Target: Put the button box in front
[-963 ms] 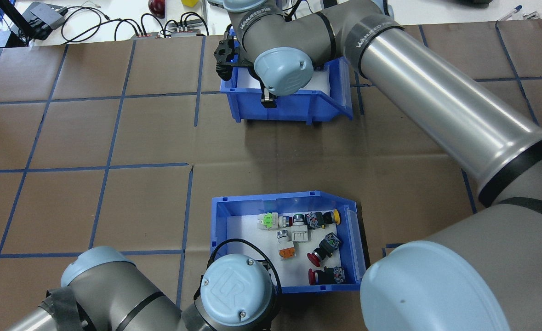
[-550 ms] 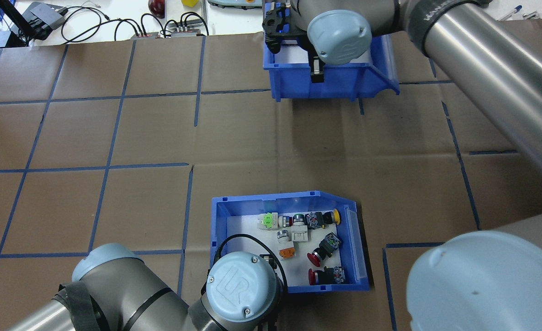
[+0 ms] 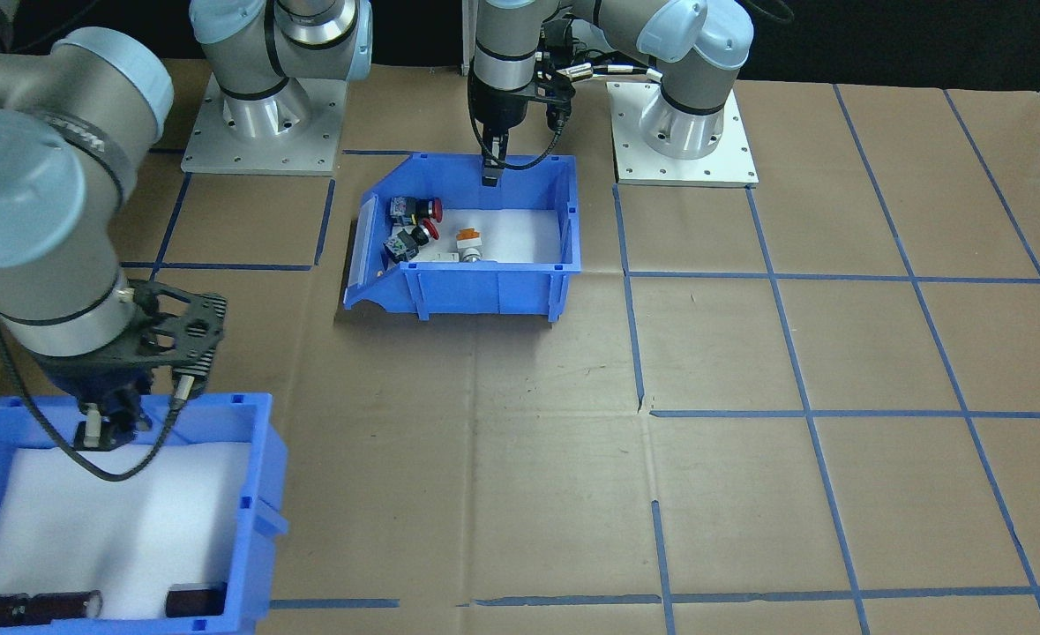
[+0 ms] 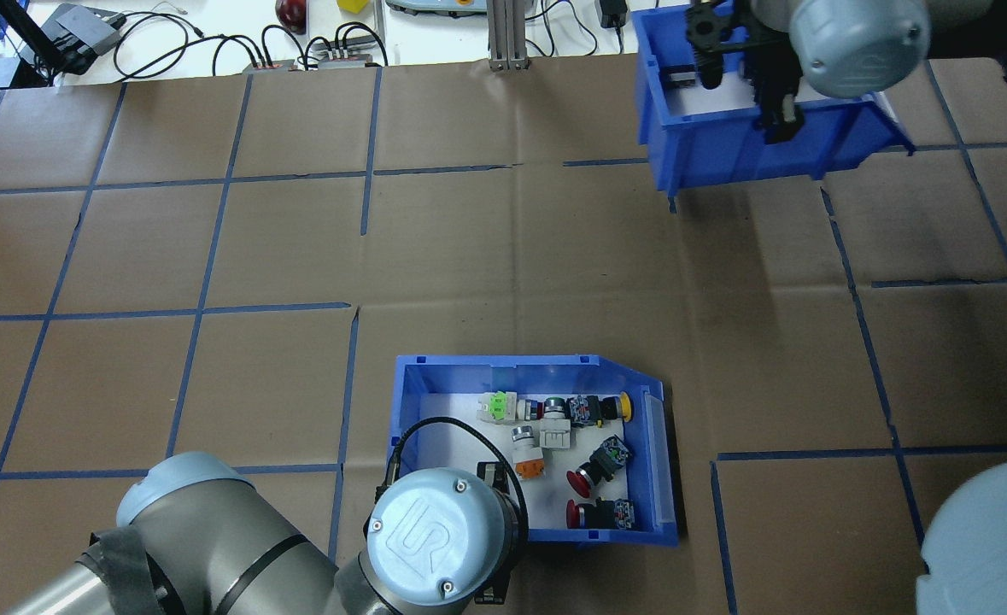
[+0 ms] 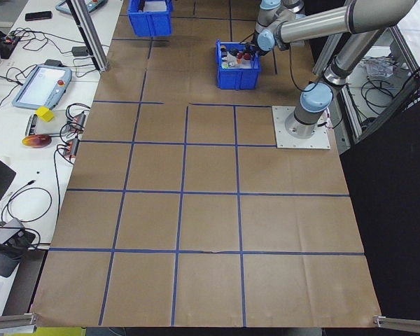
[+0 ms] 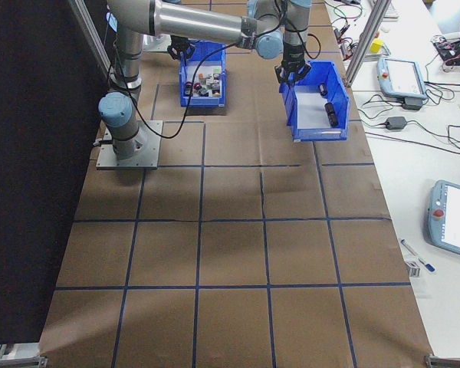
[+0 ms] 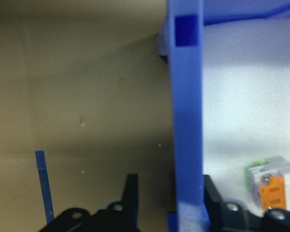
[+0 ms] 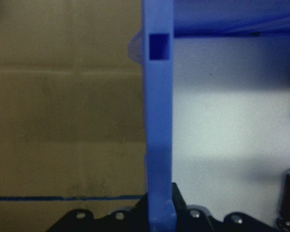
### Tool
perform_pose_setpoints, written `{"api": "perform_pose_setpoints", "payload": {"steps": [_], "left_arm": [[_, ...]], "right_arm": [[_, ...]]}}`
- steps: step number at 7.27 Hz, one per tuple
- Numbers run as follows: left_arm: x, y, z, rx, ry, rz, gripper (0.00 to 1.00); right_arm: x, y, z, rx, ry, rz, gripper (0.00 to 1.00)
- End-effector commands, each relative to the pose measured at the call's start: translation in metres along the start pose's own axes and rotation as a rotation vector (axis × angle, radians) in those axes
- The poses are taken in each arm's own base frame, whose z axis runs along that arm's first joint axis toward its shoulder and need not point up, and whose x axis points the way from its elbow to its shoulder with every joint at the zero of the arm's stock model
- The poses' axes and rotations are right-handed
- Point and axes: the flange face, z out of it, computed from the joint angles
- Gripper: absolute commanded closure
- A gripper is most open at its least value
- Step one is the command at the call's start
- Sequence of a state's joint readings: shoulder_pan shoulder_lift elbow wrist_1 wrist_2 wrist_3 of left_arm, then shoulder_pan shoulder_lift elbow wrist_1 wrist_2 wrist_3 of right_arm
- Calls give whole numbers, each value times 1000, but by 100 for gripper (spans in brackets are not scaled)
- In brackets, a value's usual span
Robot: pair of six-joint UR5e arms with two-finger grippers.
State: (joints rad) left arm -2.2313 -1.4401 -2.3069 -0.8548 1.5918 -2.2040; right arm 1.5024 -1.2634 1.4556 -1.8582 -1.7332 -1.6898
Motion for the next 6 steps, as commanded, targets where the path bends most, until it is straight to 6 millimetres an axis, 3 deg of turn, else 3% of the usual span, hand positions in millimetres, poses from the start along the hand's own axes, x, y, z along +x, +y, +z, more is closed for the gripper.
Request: {"api": "perform_pose_setpoints", "payload": {"steps": [1,3,5,6], "left_arm": [[55,-23,-19,40,86,-35,100],[130,-49,-39,28,130,-67,100],[223,-54,-31,-17,117,-104,100],[266,-47,-30,-33,132,-114,100]], "right_arm": [[-56,58,8,6,-43,-20,92],[-112,64,14,11,-59,18,92],[-149,61,18,22,-53,37,92],[-159,59,21,23,-58,43,92]]}}
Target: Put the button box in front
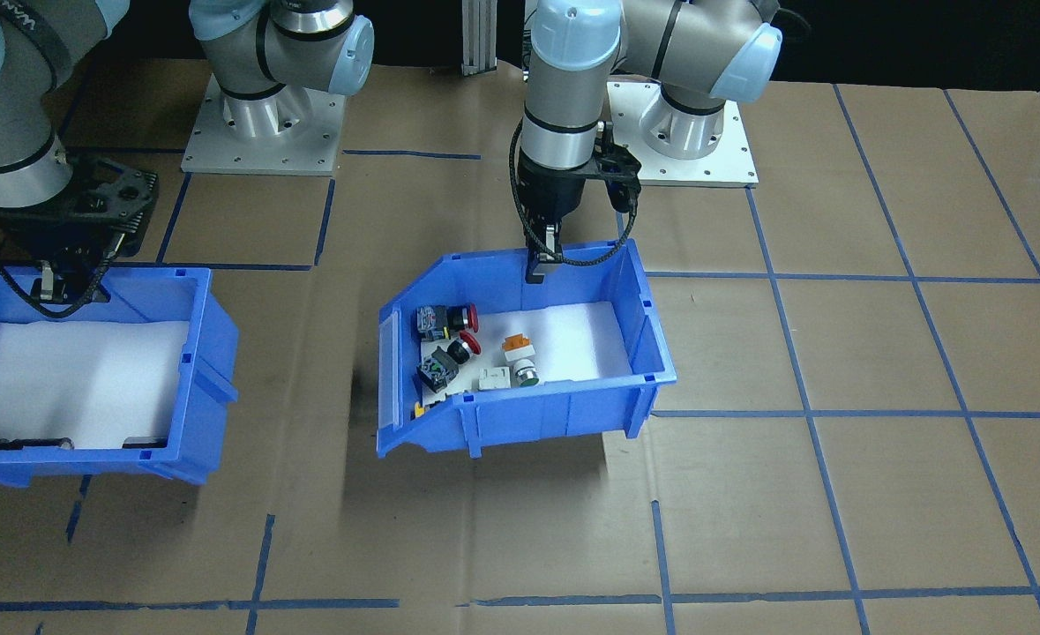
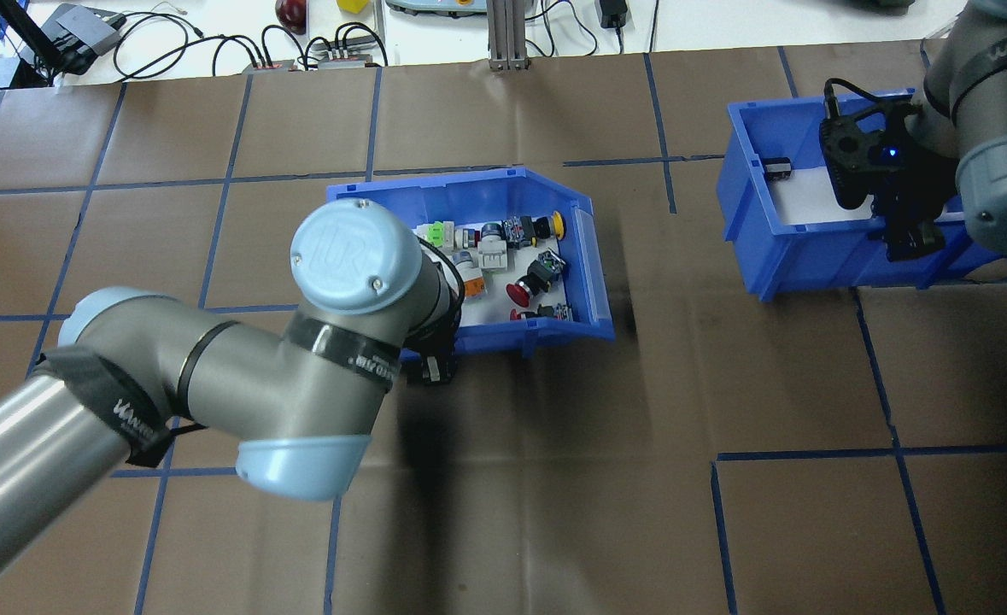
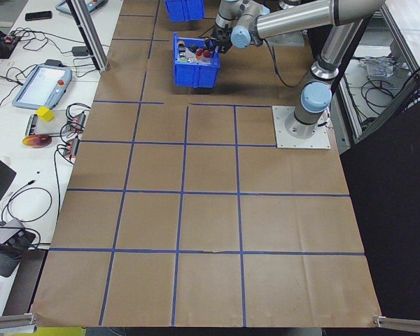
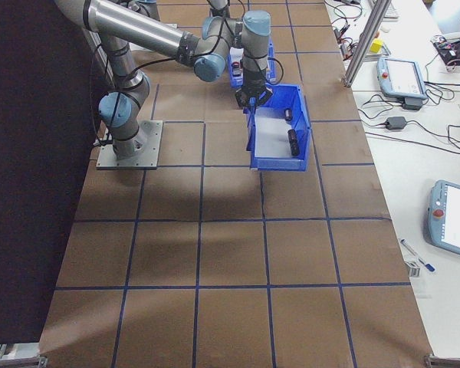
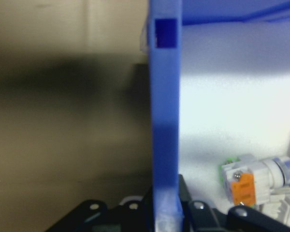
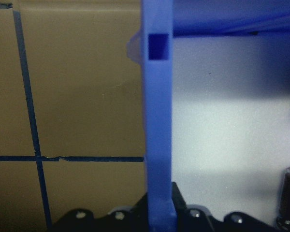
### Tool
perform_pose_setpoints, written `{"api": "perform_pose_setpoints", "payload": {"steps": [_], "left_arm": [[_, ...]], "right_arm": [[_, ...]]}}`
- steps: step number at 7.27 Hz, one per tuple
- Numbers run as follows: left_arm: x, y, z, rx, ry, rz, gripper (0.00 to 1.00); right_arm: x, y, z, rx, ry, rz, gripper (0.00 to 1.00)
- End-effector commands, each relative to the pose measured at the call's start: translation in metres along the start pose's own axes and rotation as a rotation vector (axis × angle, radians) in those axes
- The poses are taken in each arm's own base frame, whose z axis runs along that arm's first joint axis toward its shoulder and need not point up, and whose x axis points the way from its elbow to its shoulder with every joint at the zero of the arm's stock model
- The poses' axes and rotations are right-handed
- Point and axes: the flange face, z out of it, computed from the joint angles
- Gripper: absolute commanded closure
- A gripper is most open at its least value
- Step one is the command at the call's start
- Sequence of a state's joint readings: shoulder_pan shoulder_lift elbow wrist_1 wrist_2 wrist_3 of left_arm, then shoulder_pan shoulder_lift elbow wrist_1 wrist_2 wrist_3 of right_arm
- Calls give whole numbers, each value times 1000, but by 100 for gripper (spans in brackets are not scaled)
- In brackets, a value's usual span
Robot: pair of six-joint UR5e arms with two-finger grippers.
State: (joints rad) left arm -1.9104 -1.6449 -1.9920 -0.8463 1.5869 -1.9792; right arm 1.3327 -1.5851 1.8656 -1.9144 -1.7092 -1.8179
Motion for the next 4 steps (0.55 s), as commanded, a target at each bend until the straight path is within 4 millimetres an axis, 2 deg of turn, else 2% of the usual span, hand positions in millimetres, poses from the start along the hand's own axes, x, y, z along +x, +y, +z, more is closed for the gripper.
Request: {"api": "perform_pose_setpoints", "payload": {"steps": [1,2,3,4], "left_arm": [[94,19,26,-29,17,-28,100],[124,32,49,-29,14,-31,100],[140,48,63,-33,15,-17,100],[150,54,77,-30,8,-7,100]], "right_arm": [[-18,1,5,-2,7,18,92],[-18,2,5,-3,8,19,92],[-18,2,5,-3,8,19,92],[-18,2,5,-3,8,18,92]]}}
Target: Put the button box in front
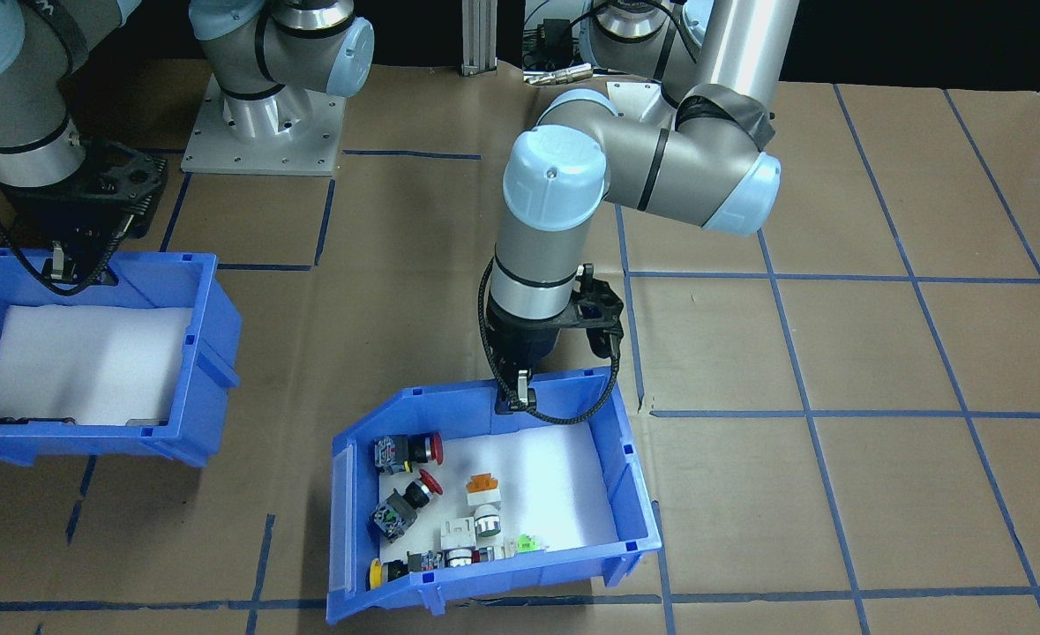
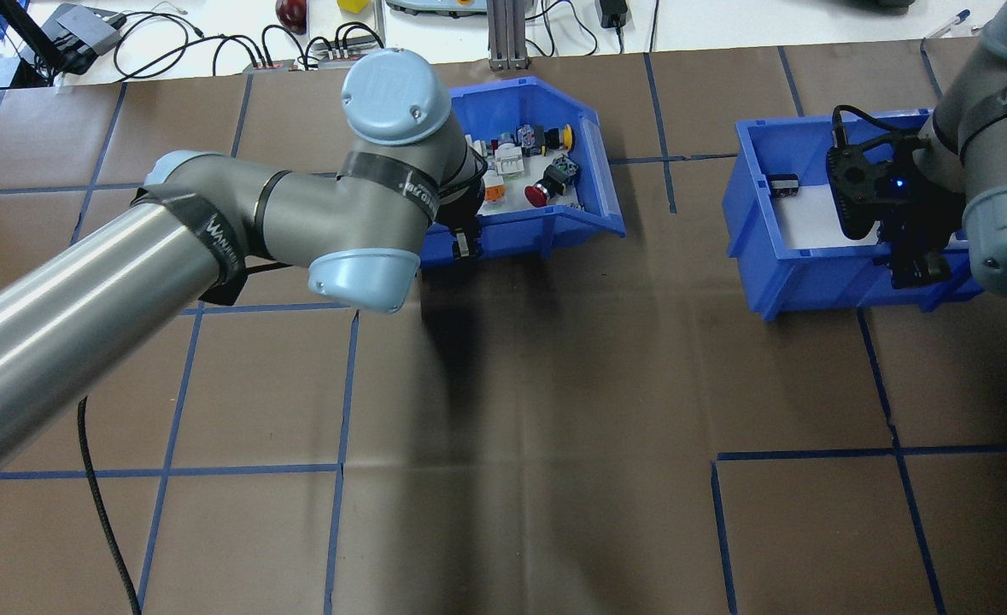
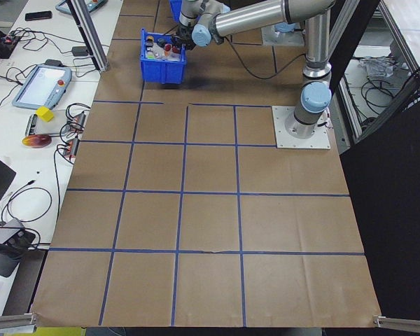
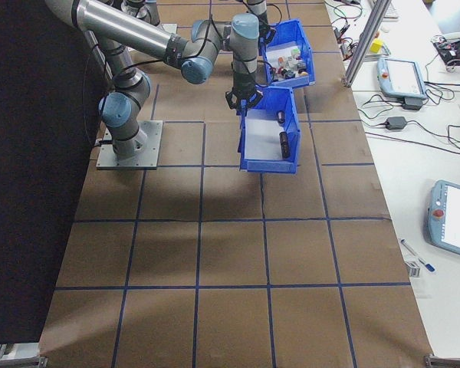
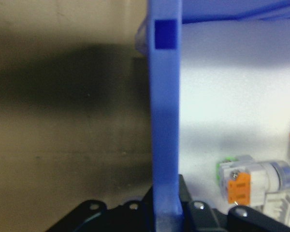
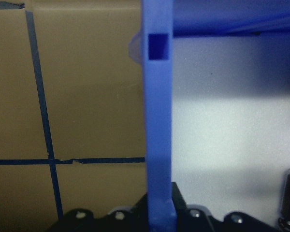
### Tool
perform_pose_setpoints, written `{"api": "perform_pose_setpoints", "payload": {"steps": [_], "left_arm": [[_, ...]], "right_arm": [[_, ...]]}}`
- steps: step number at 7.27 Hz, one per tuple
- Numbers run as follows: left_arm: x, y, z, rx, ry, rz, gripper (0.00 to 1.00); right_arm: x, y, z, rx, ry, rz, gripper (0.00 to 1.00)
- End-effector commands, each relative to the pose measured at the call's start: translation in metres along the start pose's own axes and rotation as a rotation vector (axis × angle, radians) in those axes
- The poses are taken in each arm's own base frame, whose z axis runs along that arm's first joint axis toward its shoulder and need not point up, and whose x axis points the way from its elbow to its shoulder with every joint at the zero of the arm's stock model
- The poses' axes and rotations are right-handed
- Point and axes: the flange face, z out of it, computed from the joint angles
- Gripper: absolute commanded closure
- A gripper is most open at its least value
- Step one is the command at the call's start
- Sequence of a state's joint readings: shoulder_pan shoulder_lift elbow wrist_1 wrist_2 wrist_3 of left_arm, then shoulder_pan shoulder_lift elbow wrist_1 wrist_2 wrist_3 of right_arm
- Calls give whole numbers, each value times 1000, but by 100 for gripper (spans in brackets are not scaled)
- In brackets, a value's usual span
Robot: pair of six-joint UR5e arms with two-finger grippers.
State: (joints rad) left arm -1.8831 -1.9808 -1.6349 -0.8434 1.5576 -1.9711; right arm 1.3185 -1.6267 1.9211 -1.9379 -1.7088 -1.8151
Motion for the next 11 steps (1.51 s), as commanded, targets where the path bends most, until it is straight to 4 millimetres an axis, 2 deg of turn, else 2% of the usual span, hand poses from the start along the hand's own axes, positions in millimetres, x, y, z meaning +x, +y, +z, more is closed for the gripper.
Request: {"api": "perform_pose_setpoints", "payload": {"steps": [1,3,4,7,8,10,11], "left_arm": [[20,15,40,5,-20,40,100],[18,17,44,-11,-36,59,100],[17,21,42,-33,-40,59,100],[7,24,41,-33,-50,59,99],[4,23,41,-31,-55,58,92],[-5,27,39,-49,-102,71,27],[-9,28,28,-62,-140,68,2]], "right_arm": [[0,0,0,0,-1,0,92],[-2,0,0,1,-7,6,92],[-13,-4,0,2,-8,8,92],[-79,-24,4,2,0,28,91],[-96,-32,12,21,-13,63,91],[-124,-49,19,27,-4,69,91],[-129,-60,17,28,2,45,91]]}}
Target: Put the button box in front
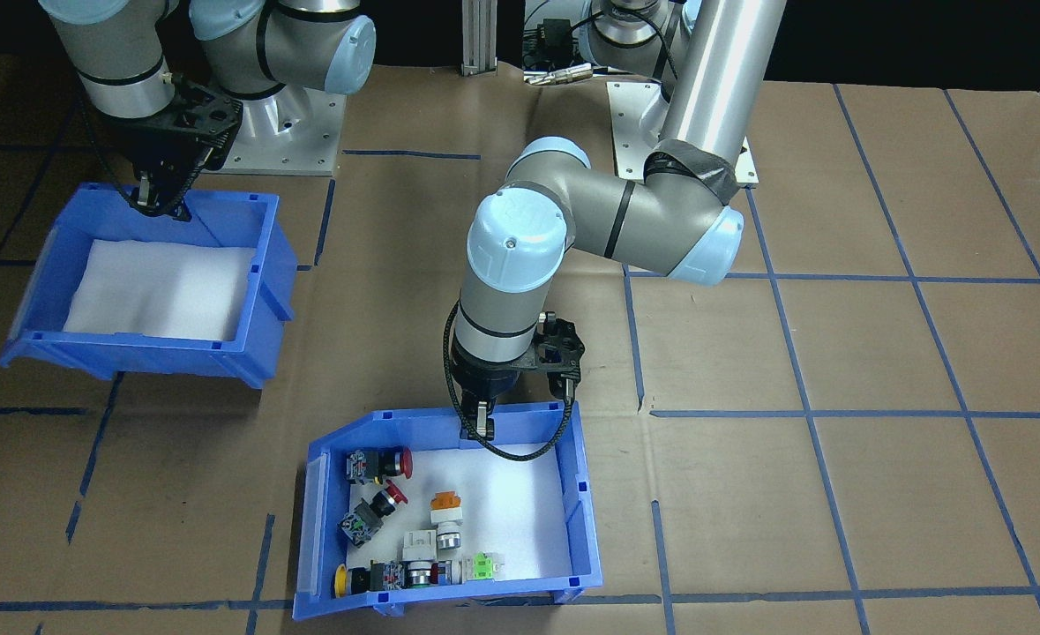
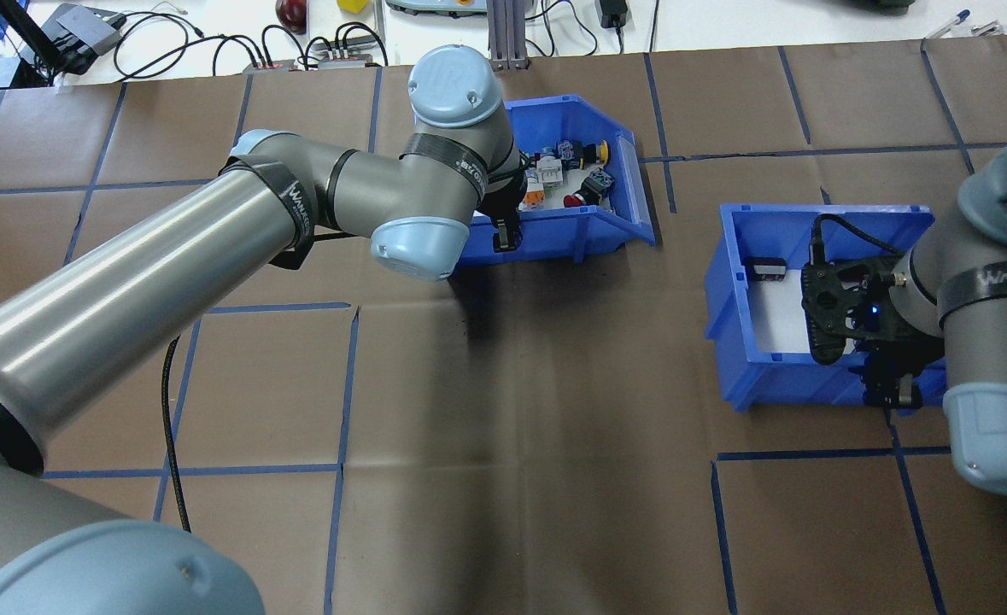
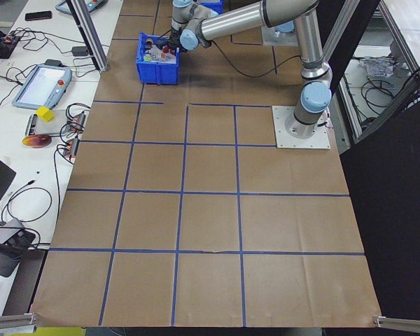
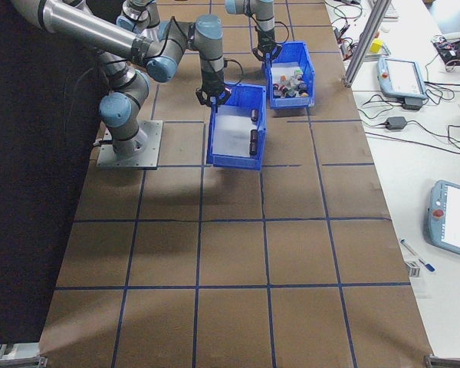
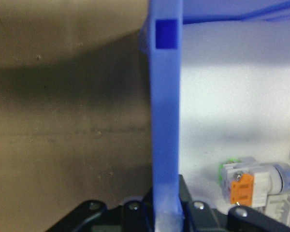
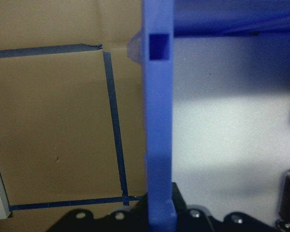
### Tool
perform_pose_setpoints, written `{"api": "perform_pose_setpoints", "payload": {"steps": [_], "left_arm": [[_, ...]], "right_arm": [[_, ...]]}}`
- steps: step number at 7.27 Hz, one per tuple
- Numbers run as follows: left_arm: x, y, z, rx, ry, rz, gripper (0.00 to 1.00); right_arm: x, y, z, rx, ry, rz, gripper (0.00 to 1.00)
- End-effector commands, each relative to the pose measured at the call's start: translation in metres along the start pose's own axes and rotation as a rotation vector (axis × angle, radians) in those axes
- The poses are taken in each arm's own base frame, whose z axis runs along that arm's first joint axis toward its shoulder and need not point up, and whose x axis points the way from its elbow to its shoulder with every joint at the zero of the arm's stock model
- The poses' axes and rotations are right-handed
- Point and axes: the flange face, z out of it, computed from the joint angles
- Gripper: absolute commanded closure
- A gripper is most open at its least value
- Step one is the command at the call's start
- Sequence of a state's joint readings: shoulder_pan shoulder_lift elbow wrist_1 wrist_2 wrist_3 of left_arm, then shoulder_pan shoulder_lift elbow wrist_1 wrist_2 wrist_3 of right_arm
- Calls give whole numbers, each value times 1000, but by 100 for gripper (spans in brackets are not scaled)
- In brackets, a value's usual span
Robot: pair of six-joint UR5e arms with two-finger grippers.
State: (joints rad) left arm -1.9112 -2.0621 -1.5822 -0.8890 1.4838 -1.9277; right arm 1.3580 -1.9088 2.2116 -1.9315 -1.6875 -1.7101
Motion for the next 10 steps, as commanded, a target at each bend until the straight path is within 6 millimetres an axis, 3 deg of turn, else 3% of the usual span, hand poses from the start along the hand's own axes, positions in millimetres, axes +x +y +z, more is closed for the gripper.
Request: {"api": "perform_pose_setpoints", "payload": {"steps": [1,2,3,5,6,8,9,10], "left_arm": [[-10,-1,-32,-16,-45,0,2],[-16,-4,-74,-8,-70,74,2],[-36,-17,-125,10,-129,220,2],[-71,-56,-225,21,-140,599,2],[-81,-91,-256,116,-181,849,1],[-84,-144,-302,118,-173,1299,1],[-81,-164,-310,107,-176,1506,1],[-85,-172,-317,105,-183,1730,1]], "right_arm": [[-17,-31,-2,5,14,-11,91],[-26,-59,-5,9,21,-5,91],[-37,-84,-7,14,28,-7,91],[-60,-125,-13,24,42,-17,90],[-74,-148,-12,27,38,-12,89],[-90,-200,-10,56,92,-51,89],[-102,-225,-3,63,97,-66,89],[-111,-241,4,56,92,-96,89]]}}
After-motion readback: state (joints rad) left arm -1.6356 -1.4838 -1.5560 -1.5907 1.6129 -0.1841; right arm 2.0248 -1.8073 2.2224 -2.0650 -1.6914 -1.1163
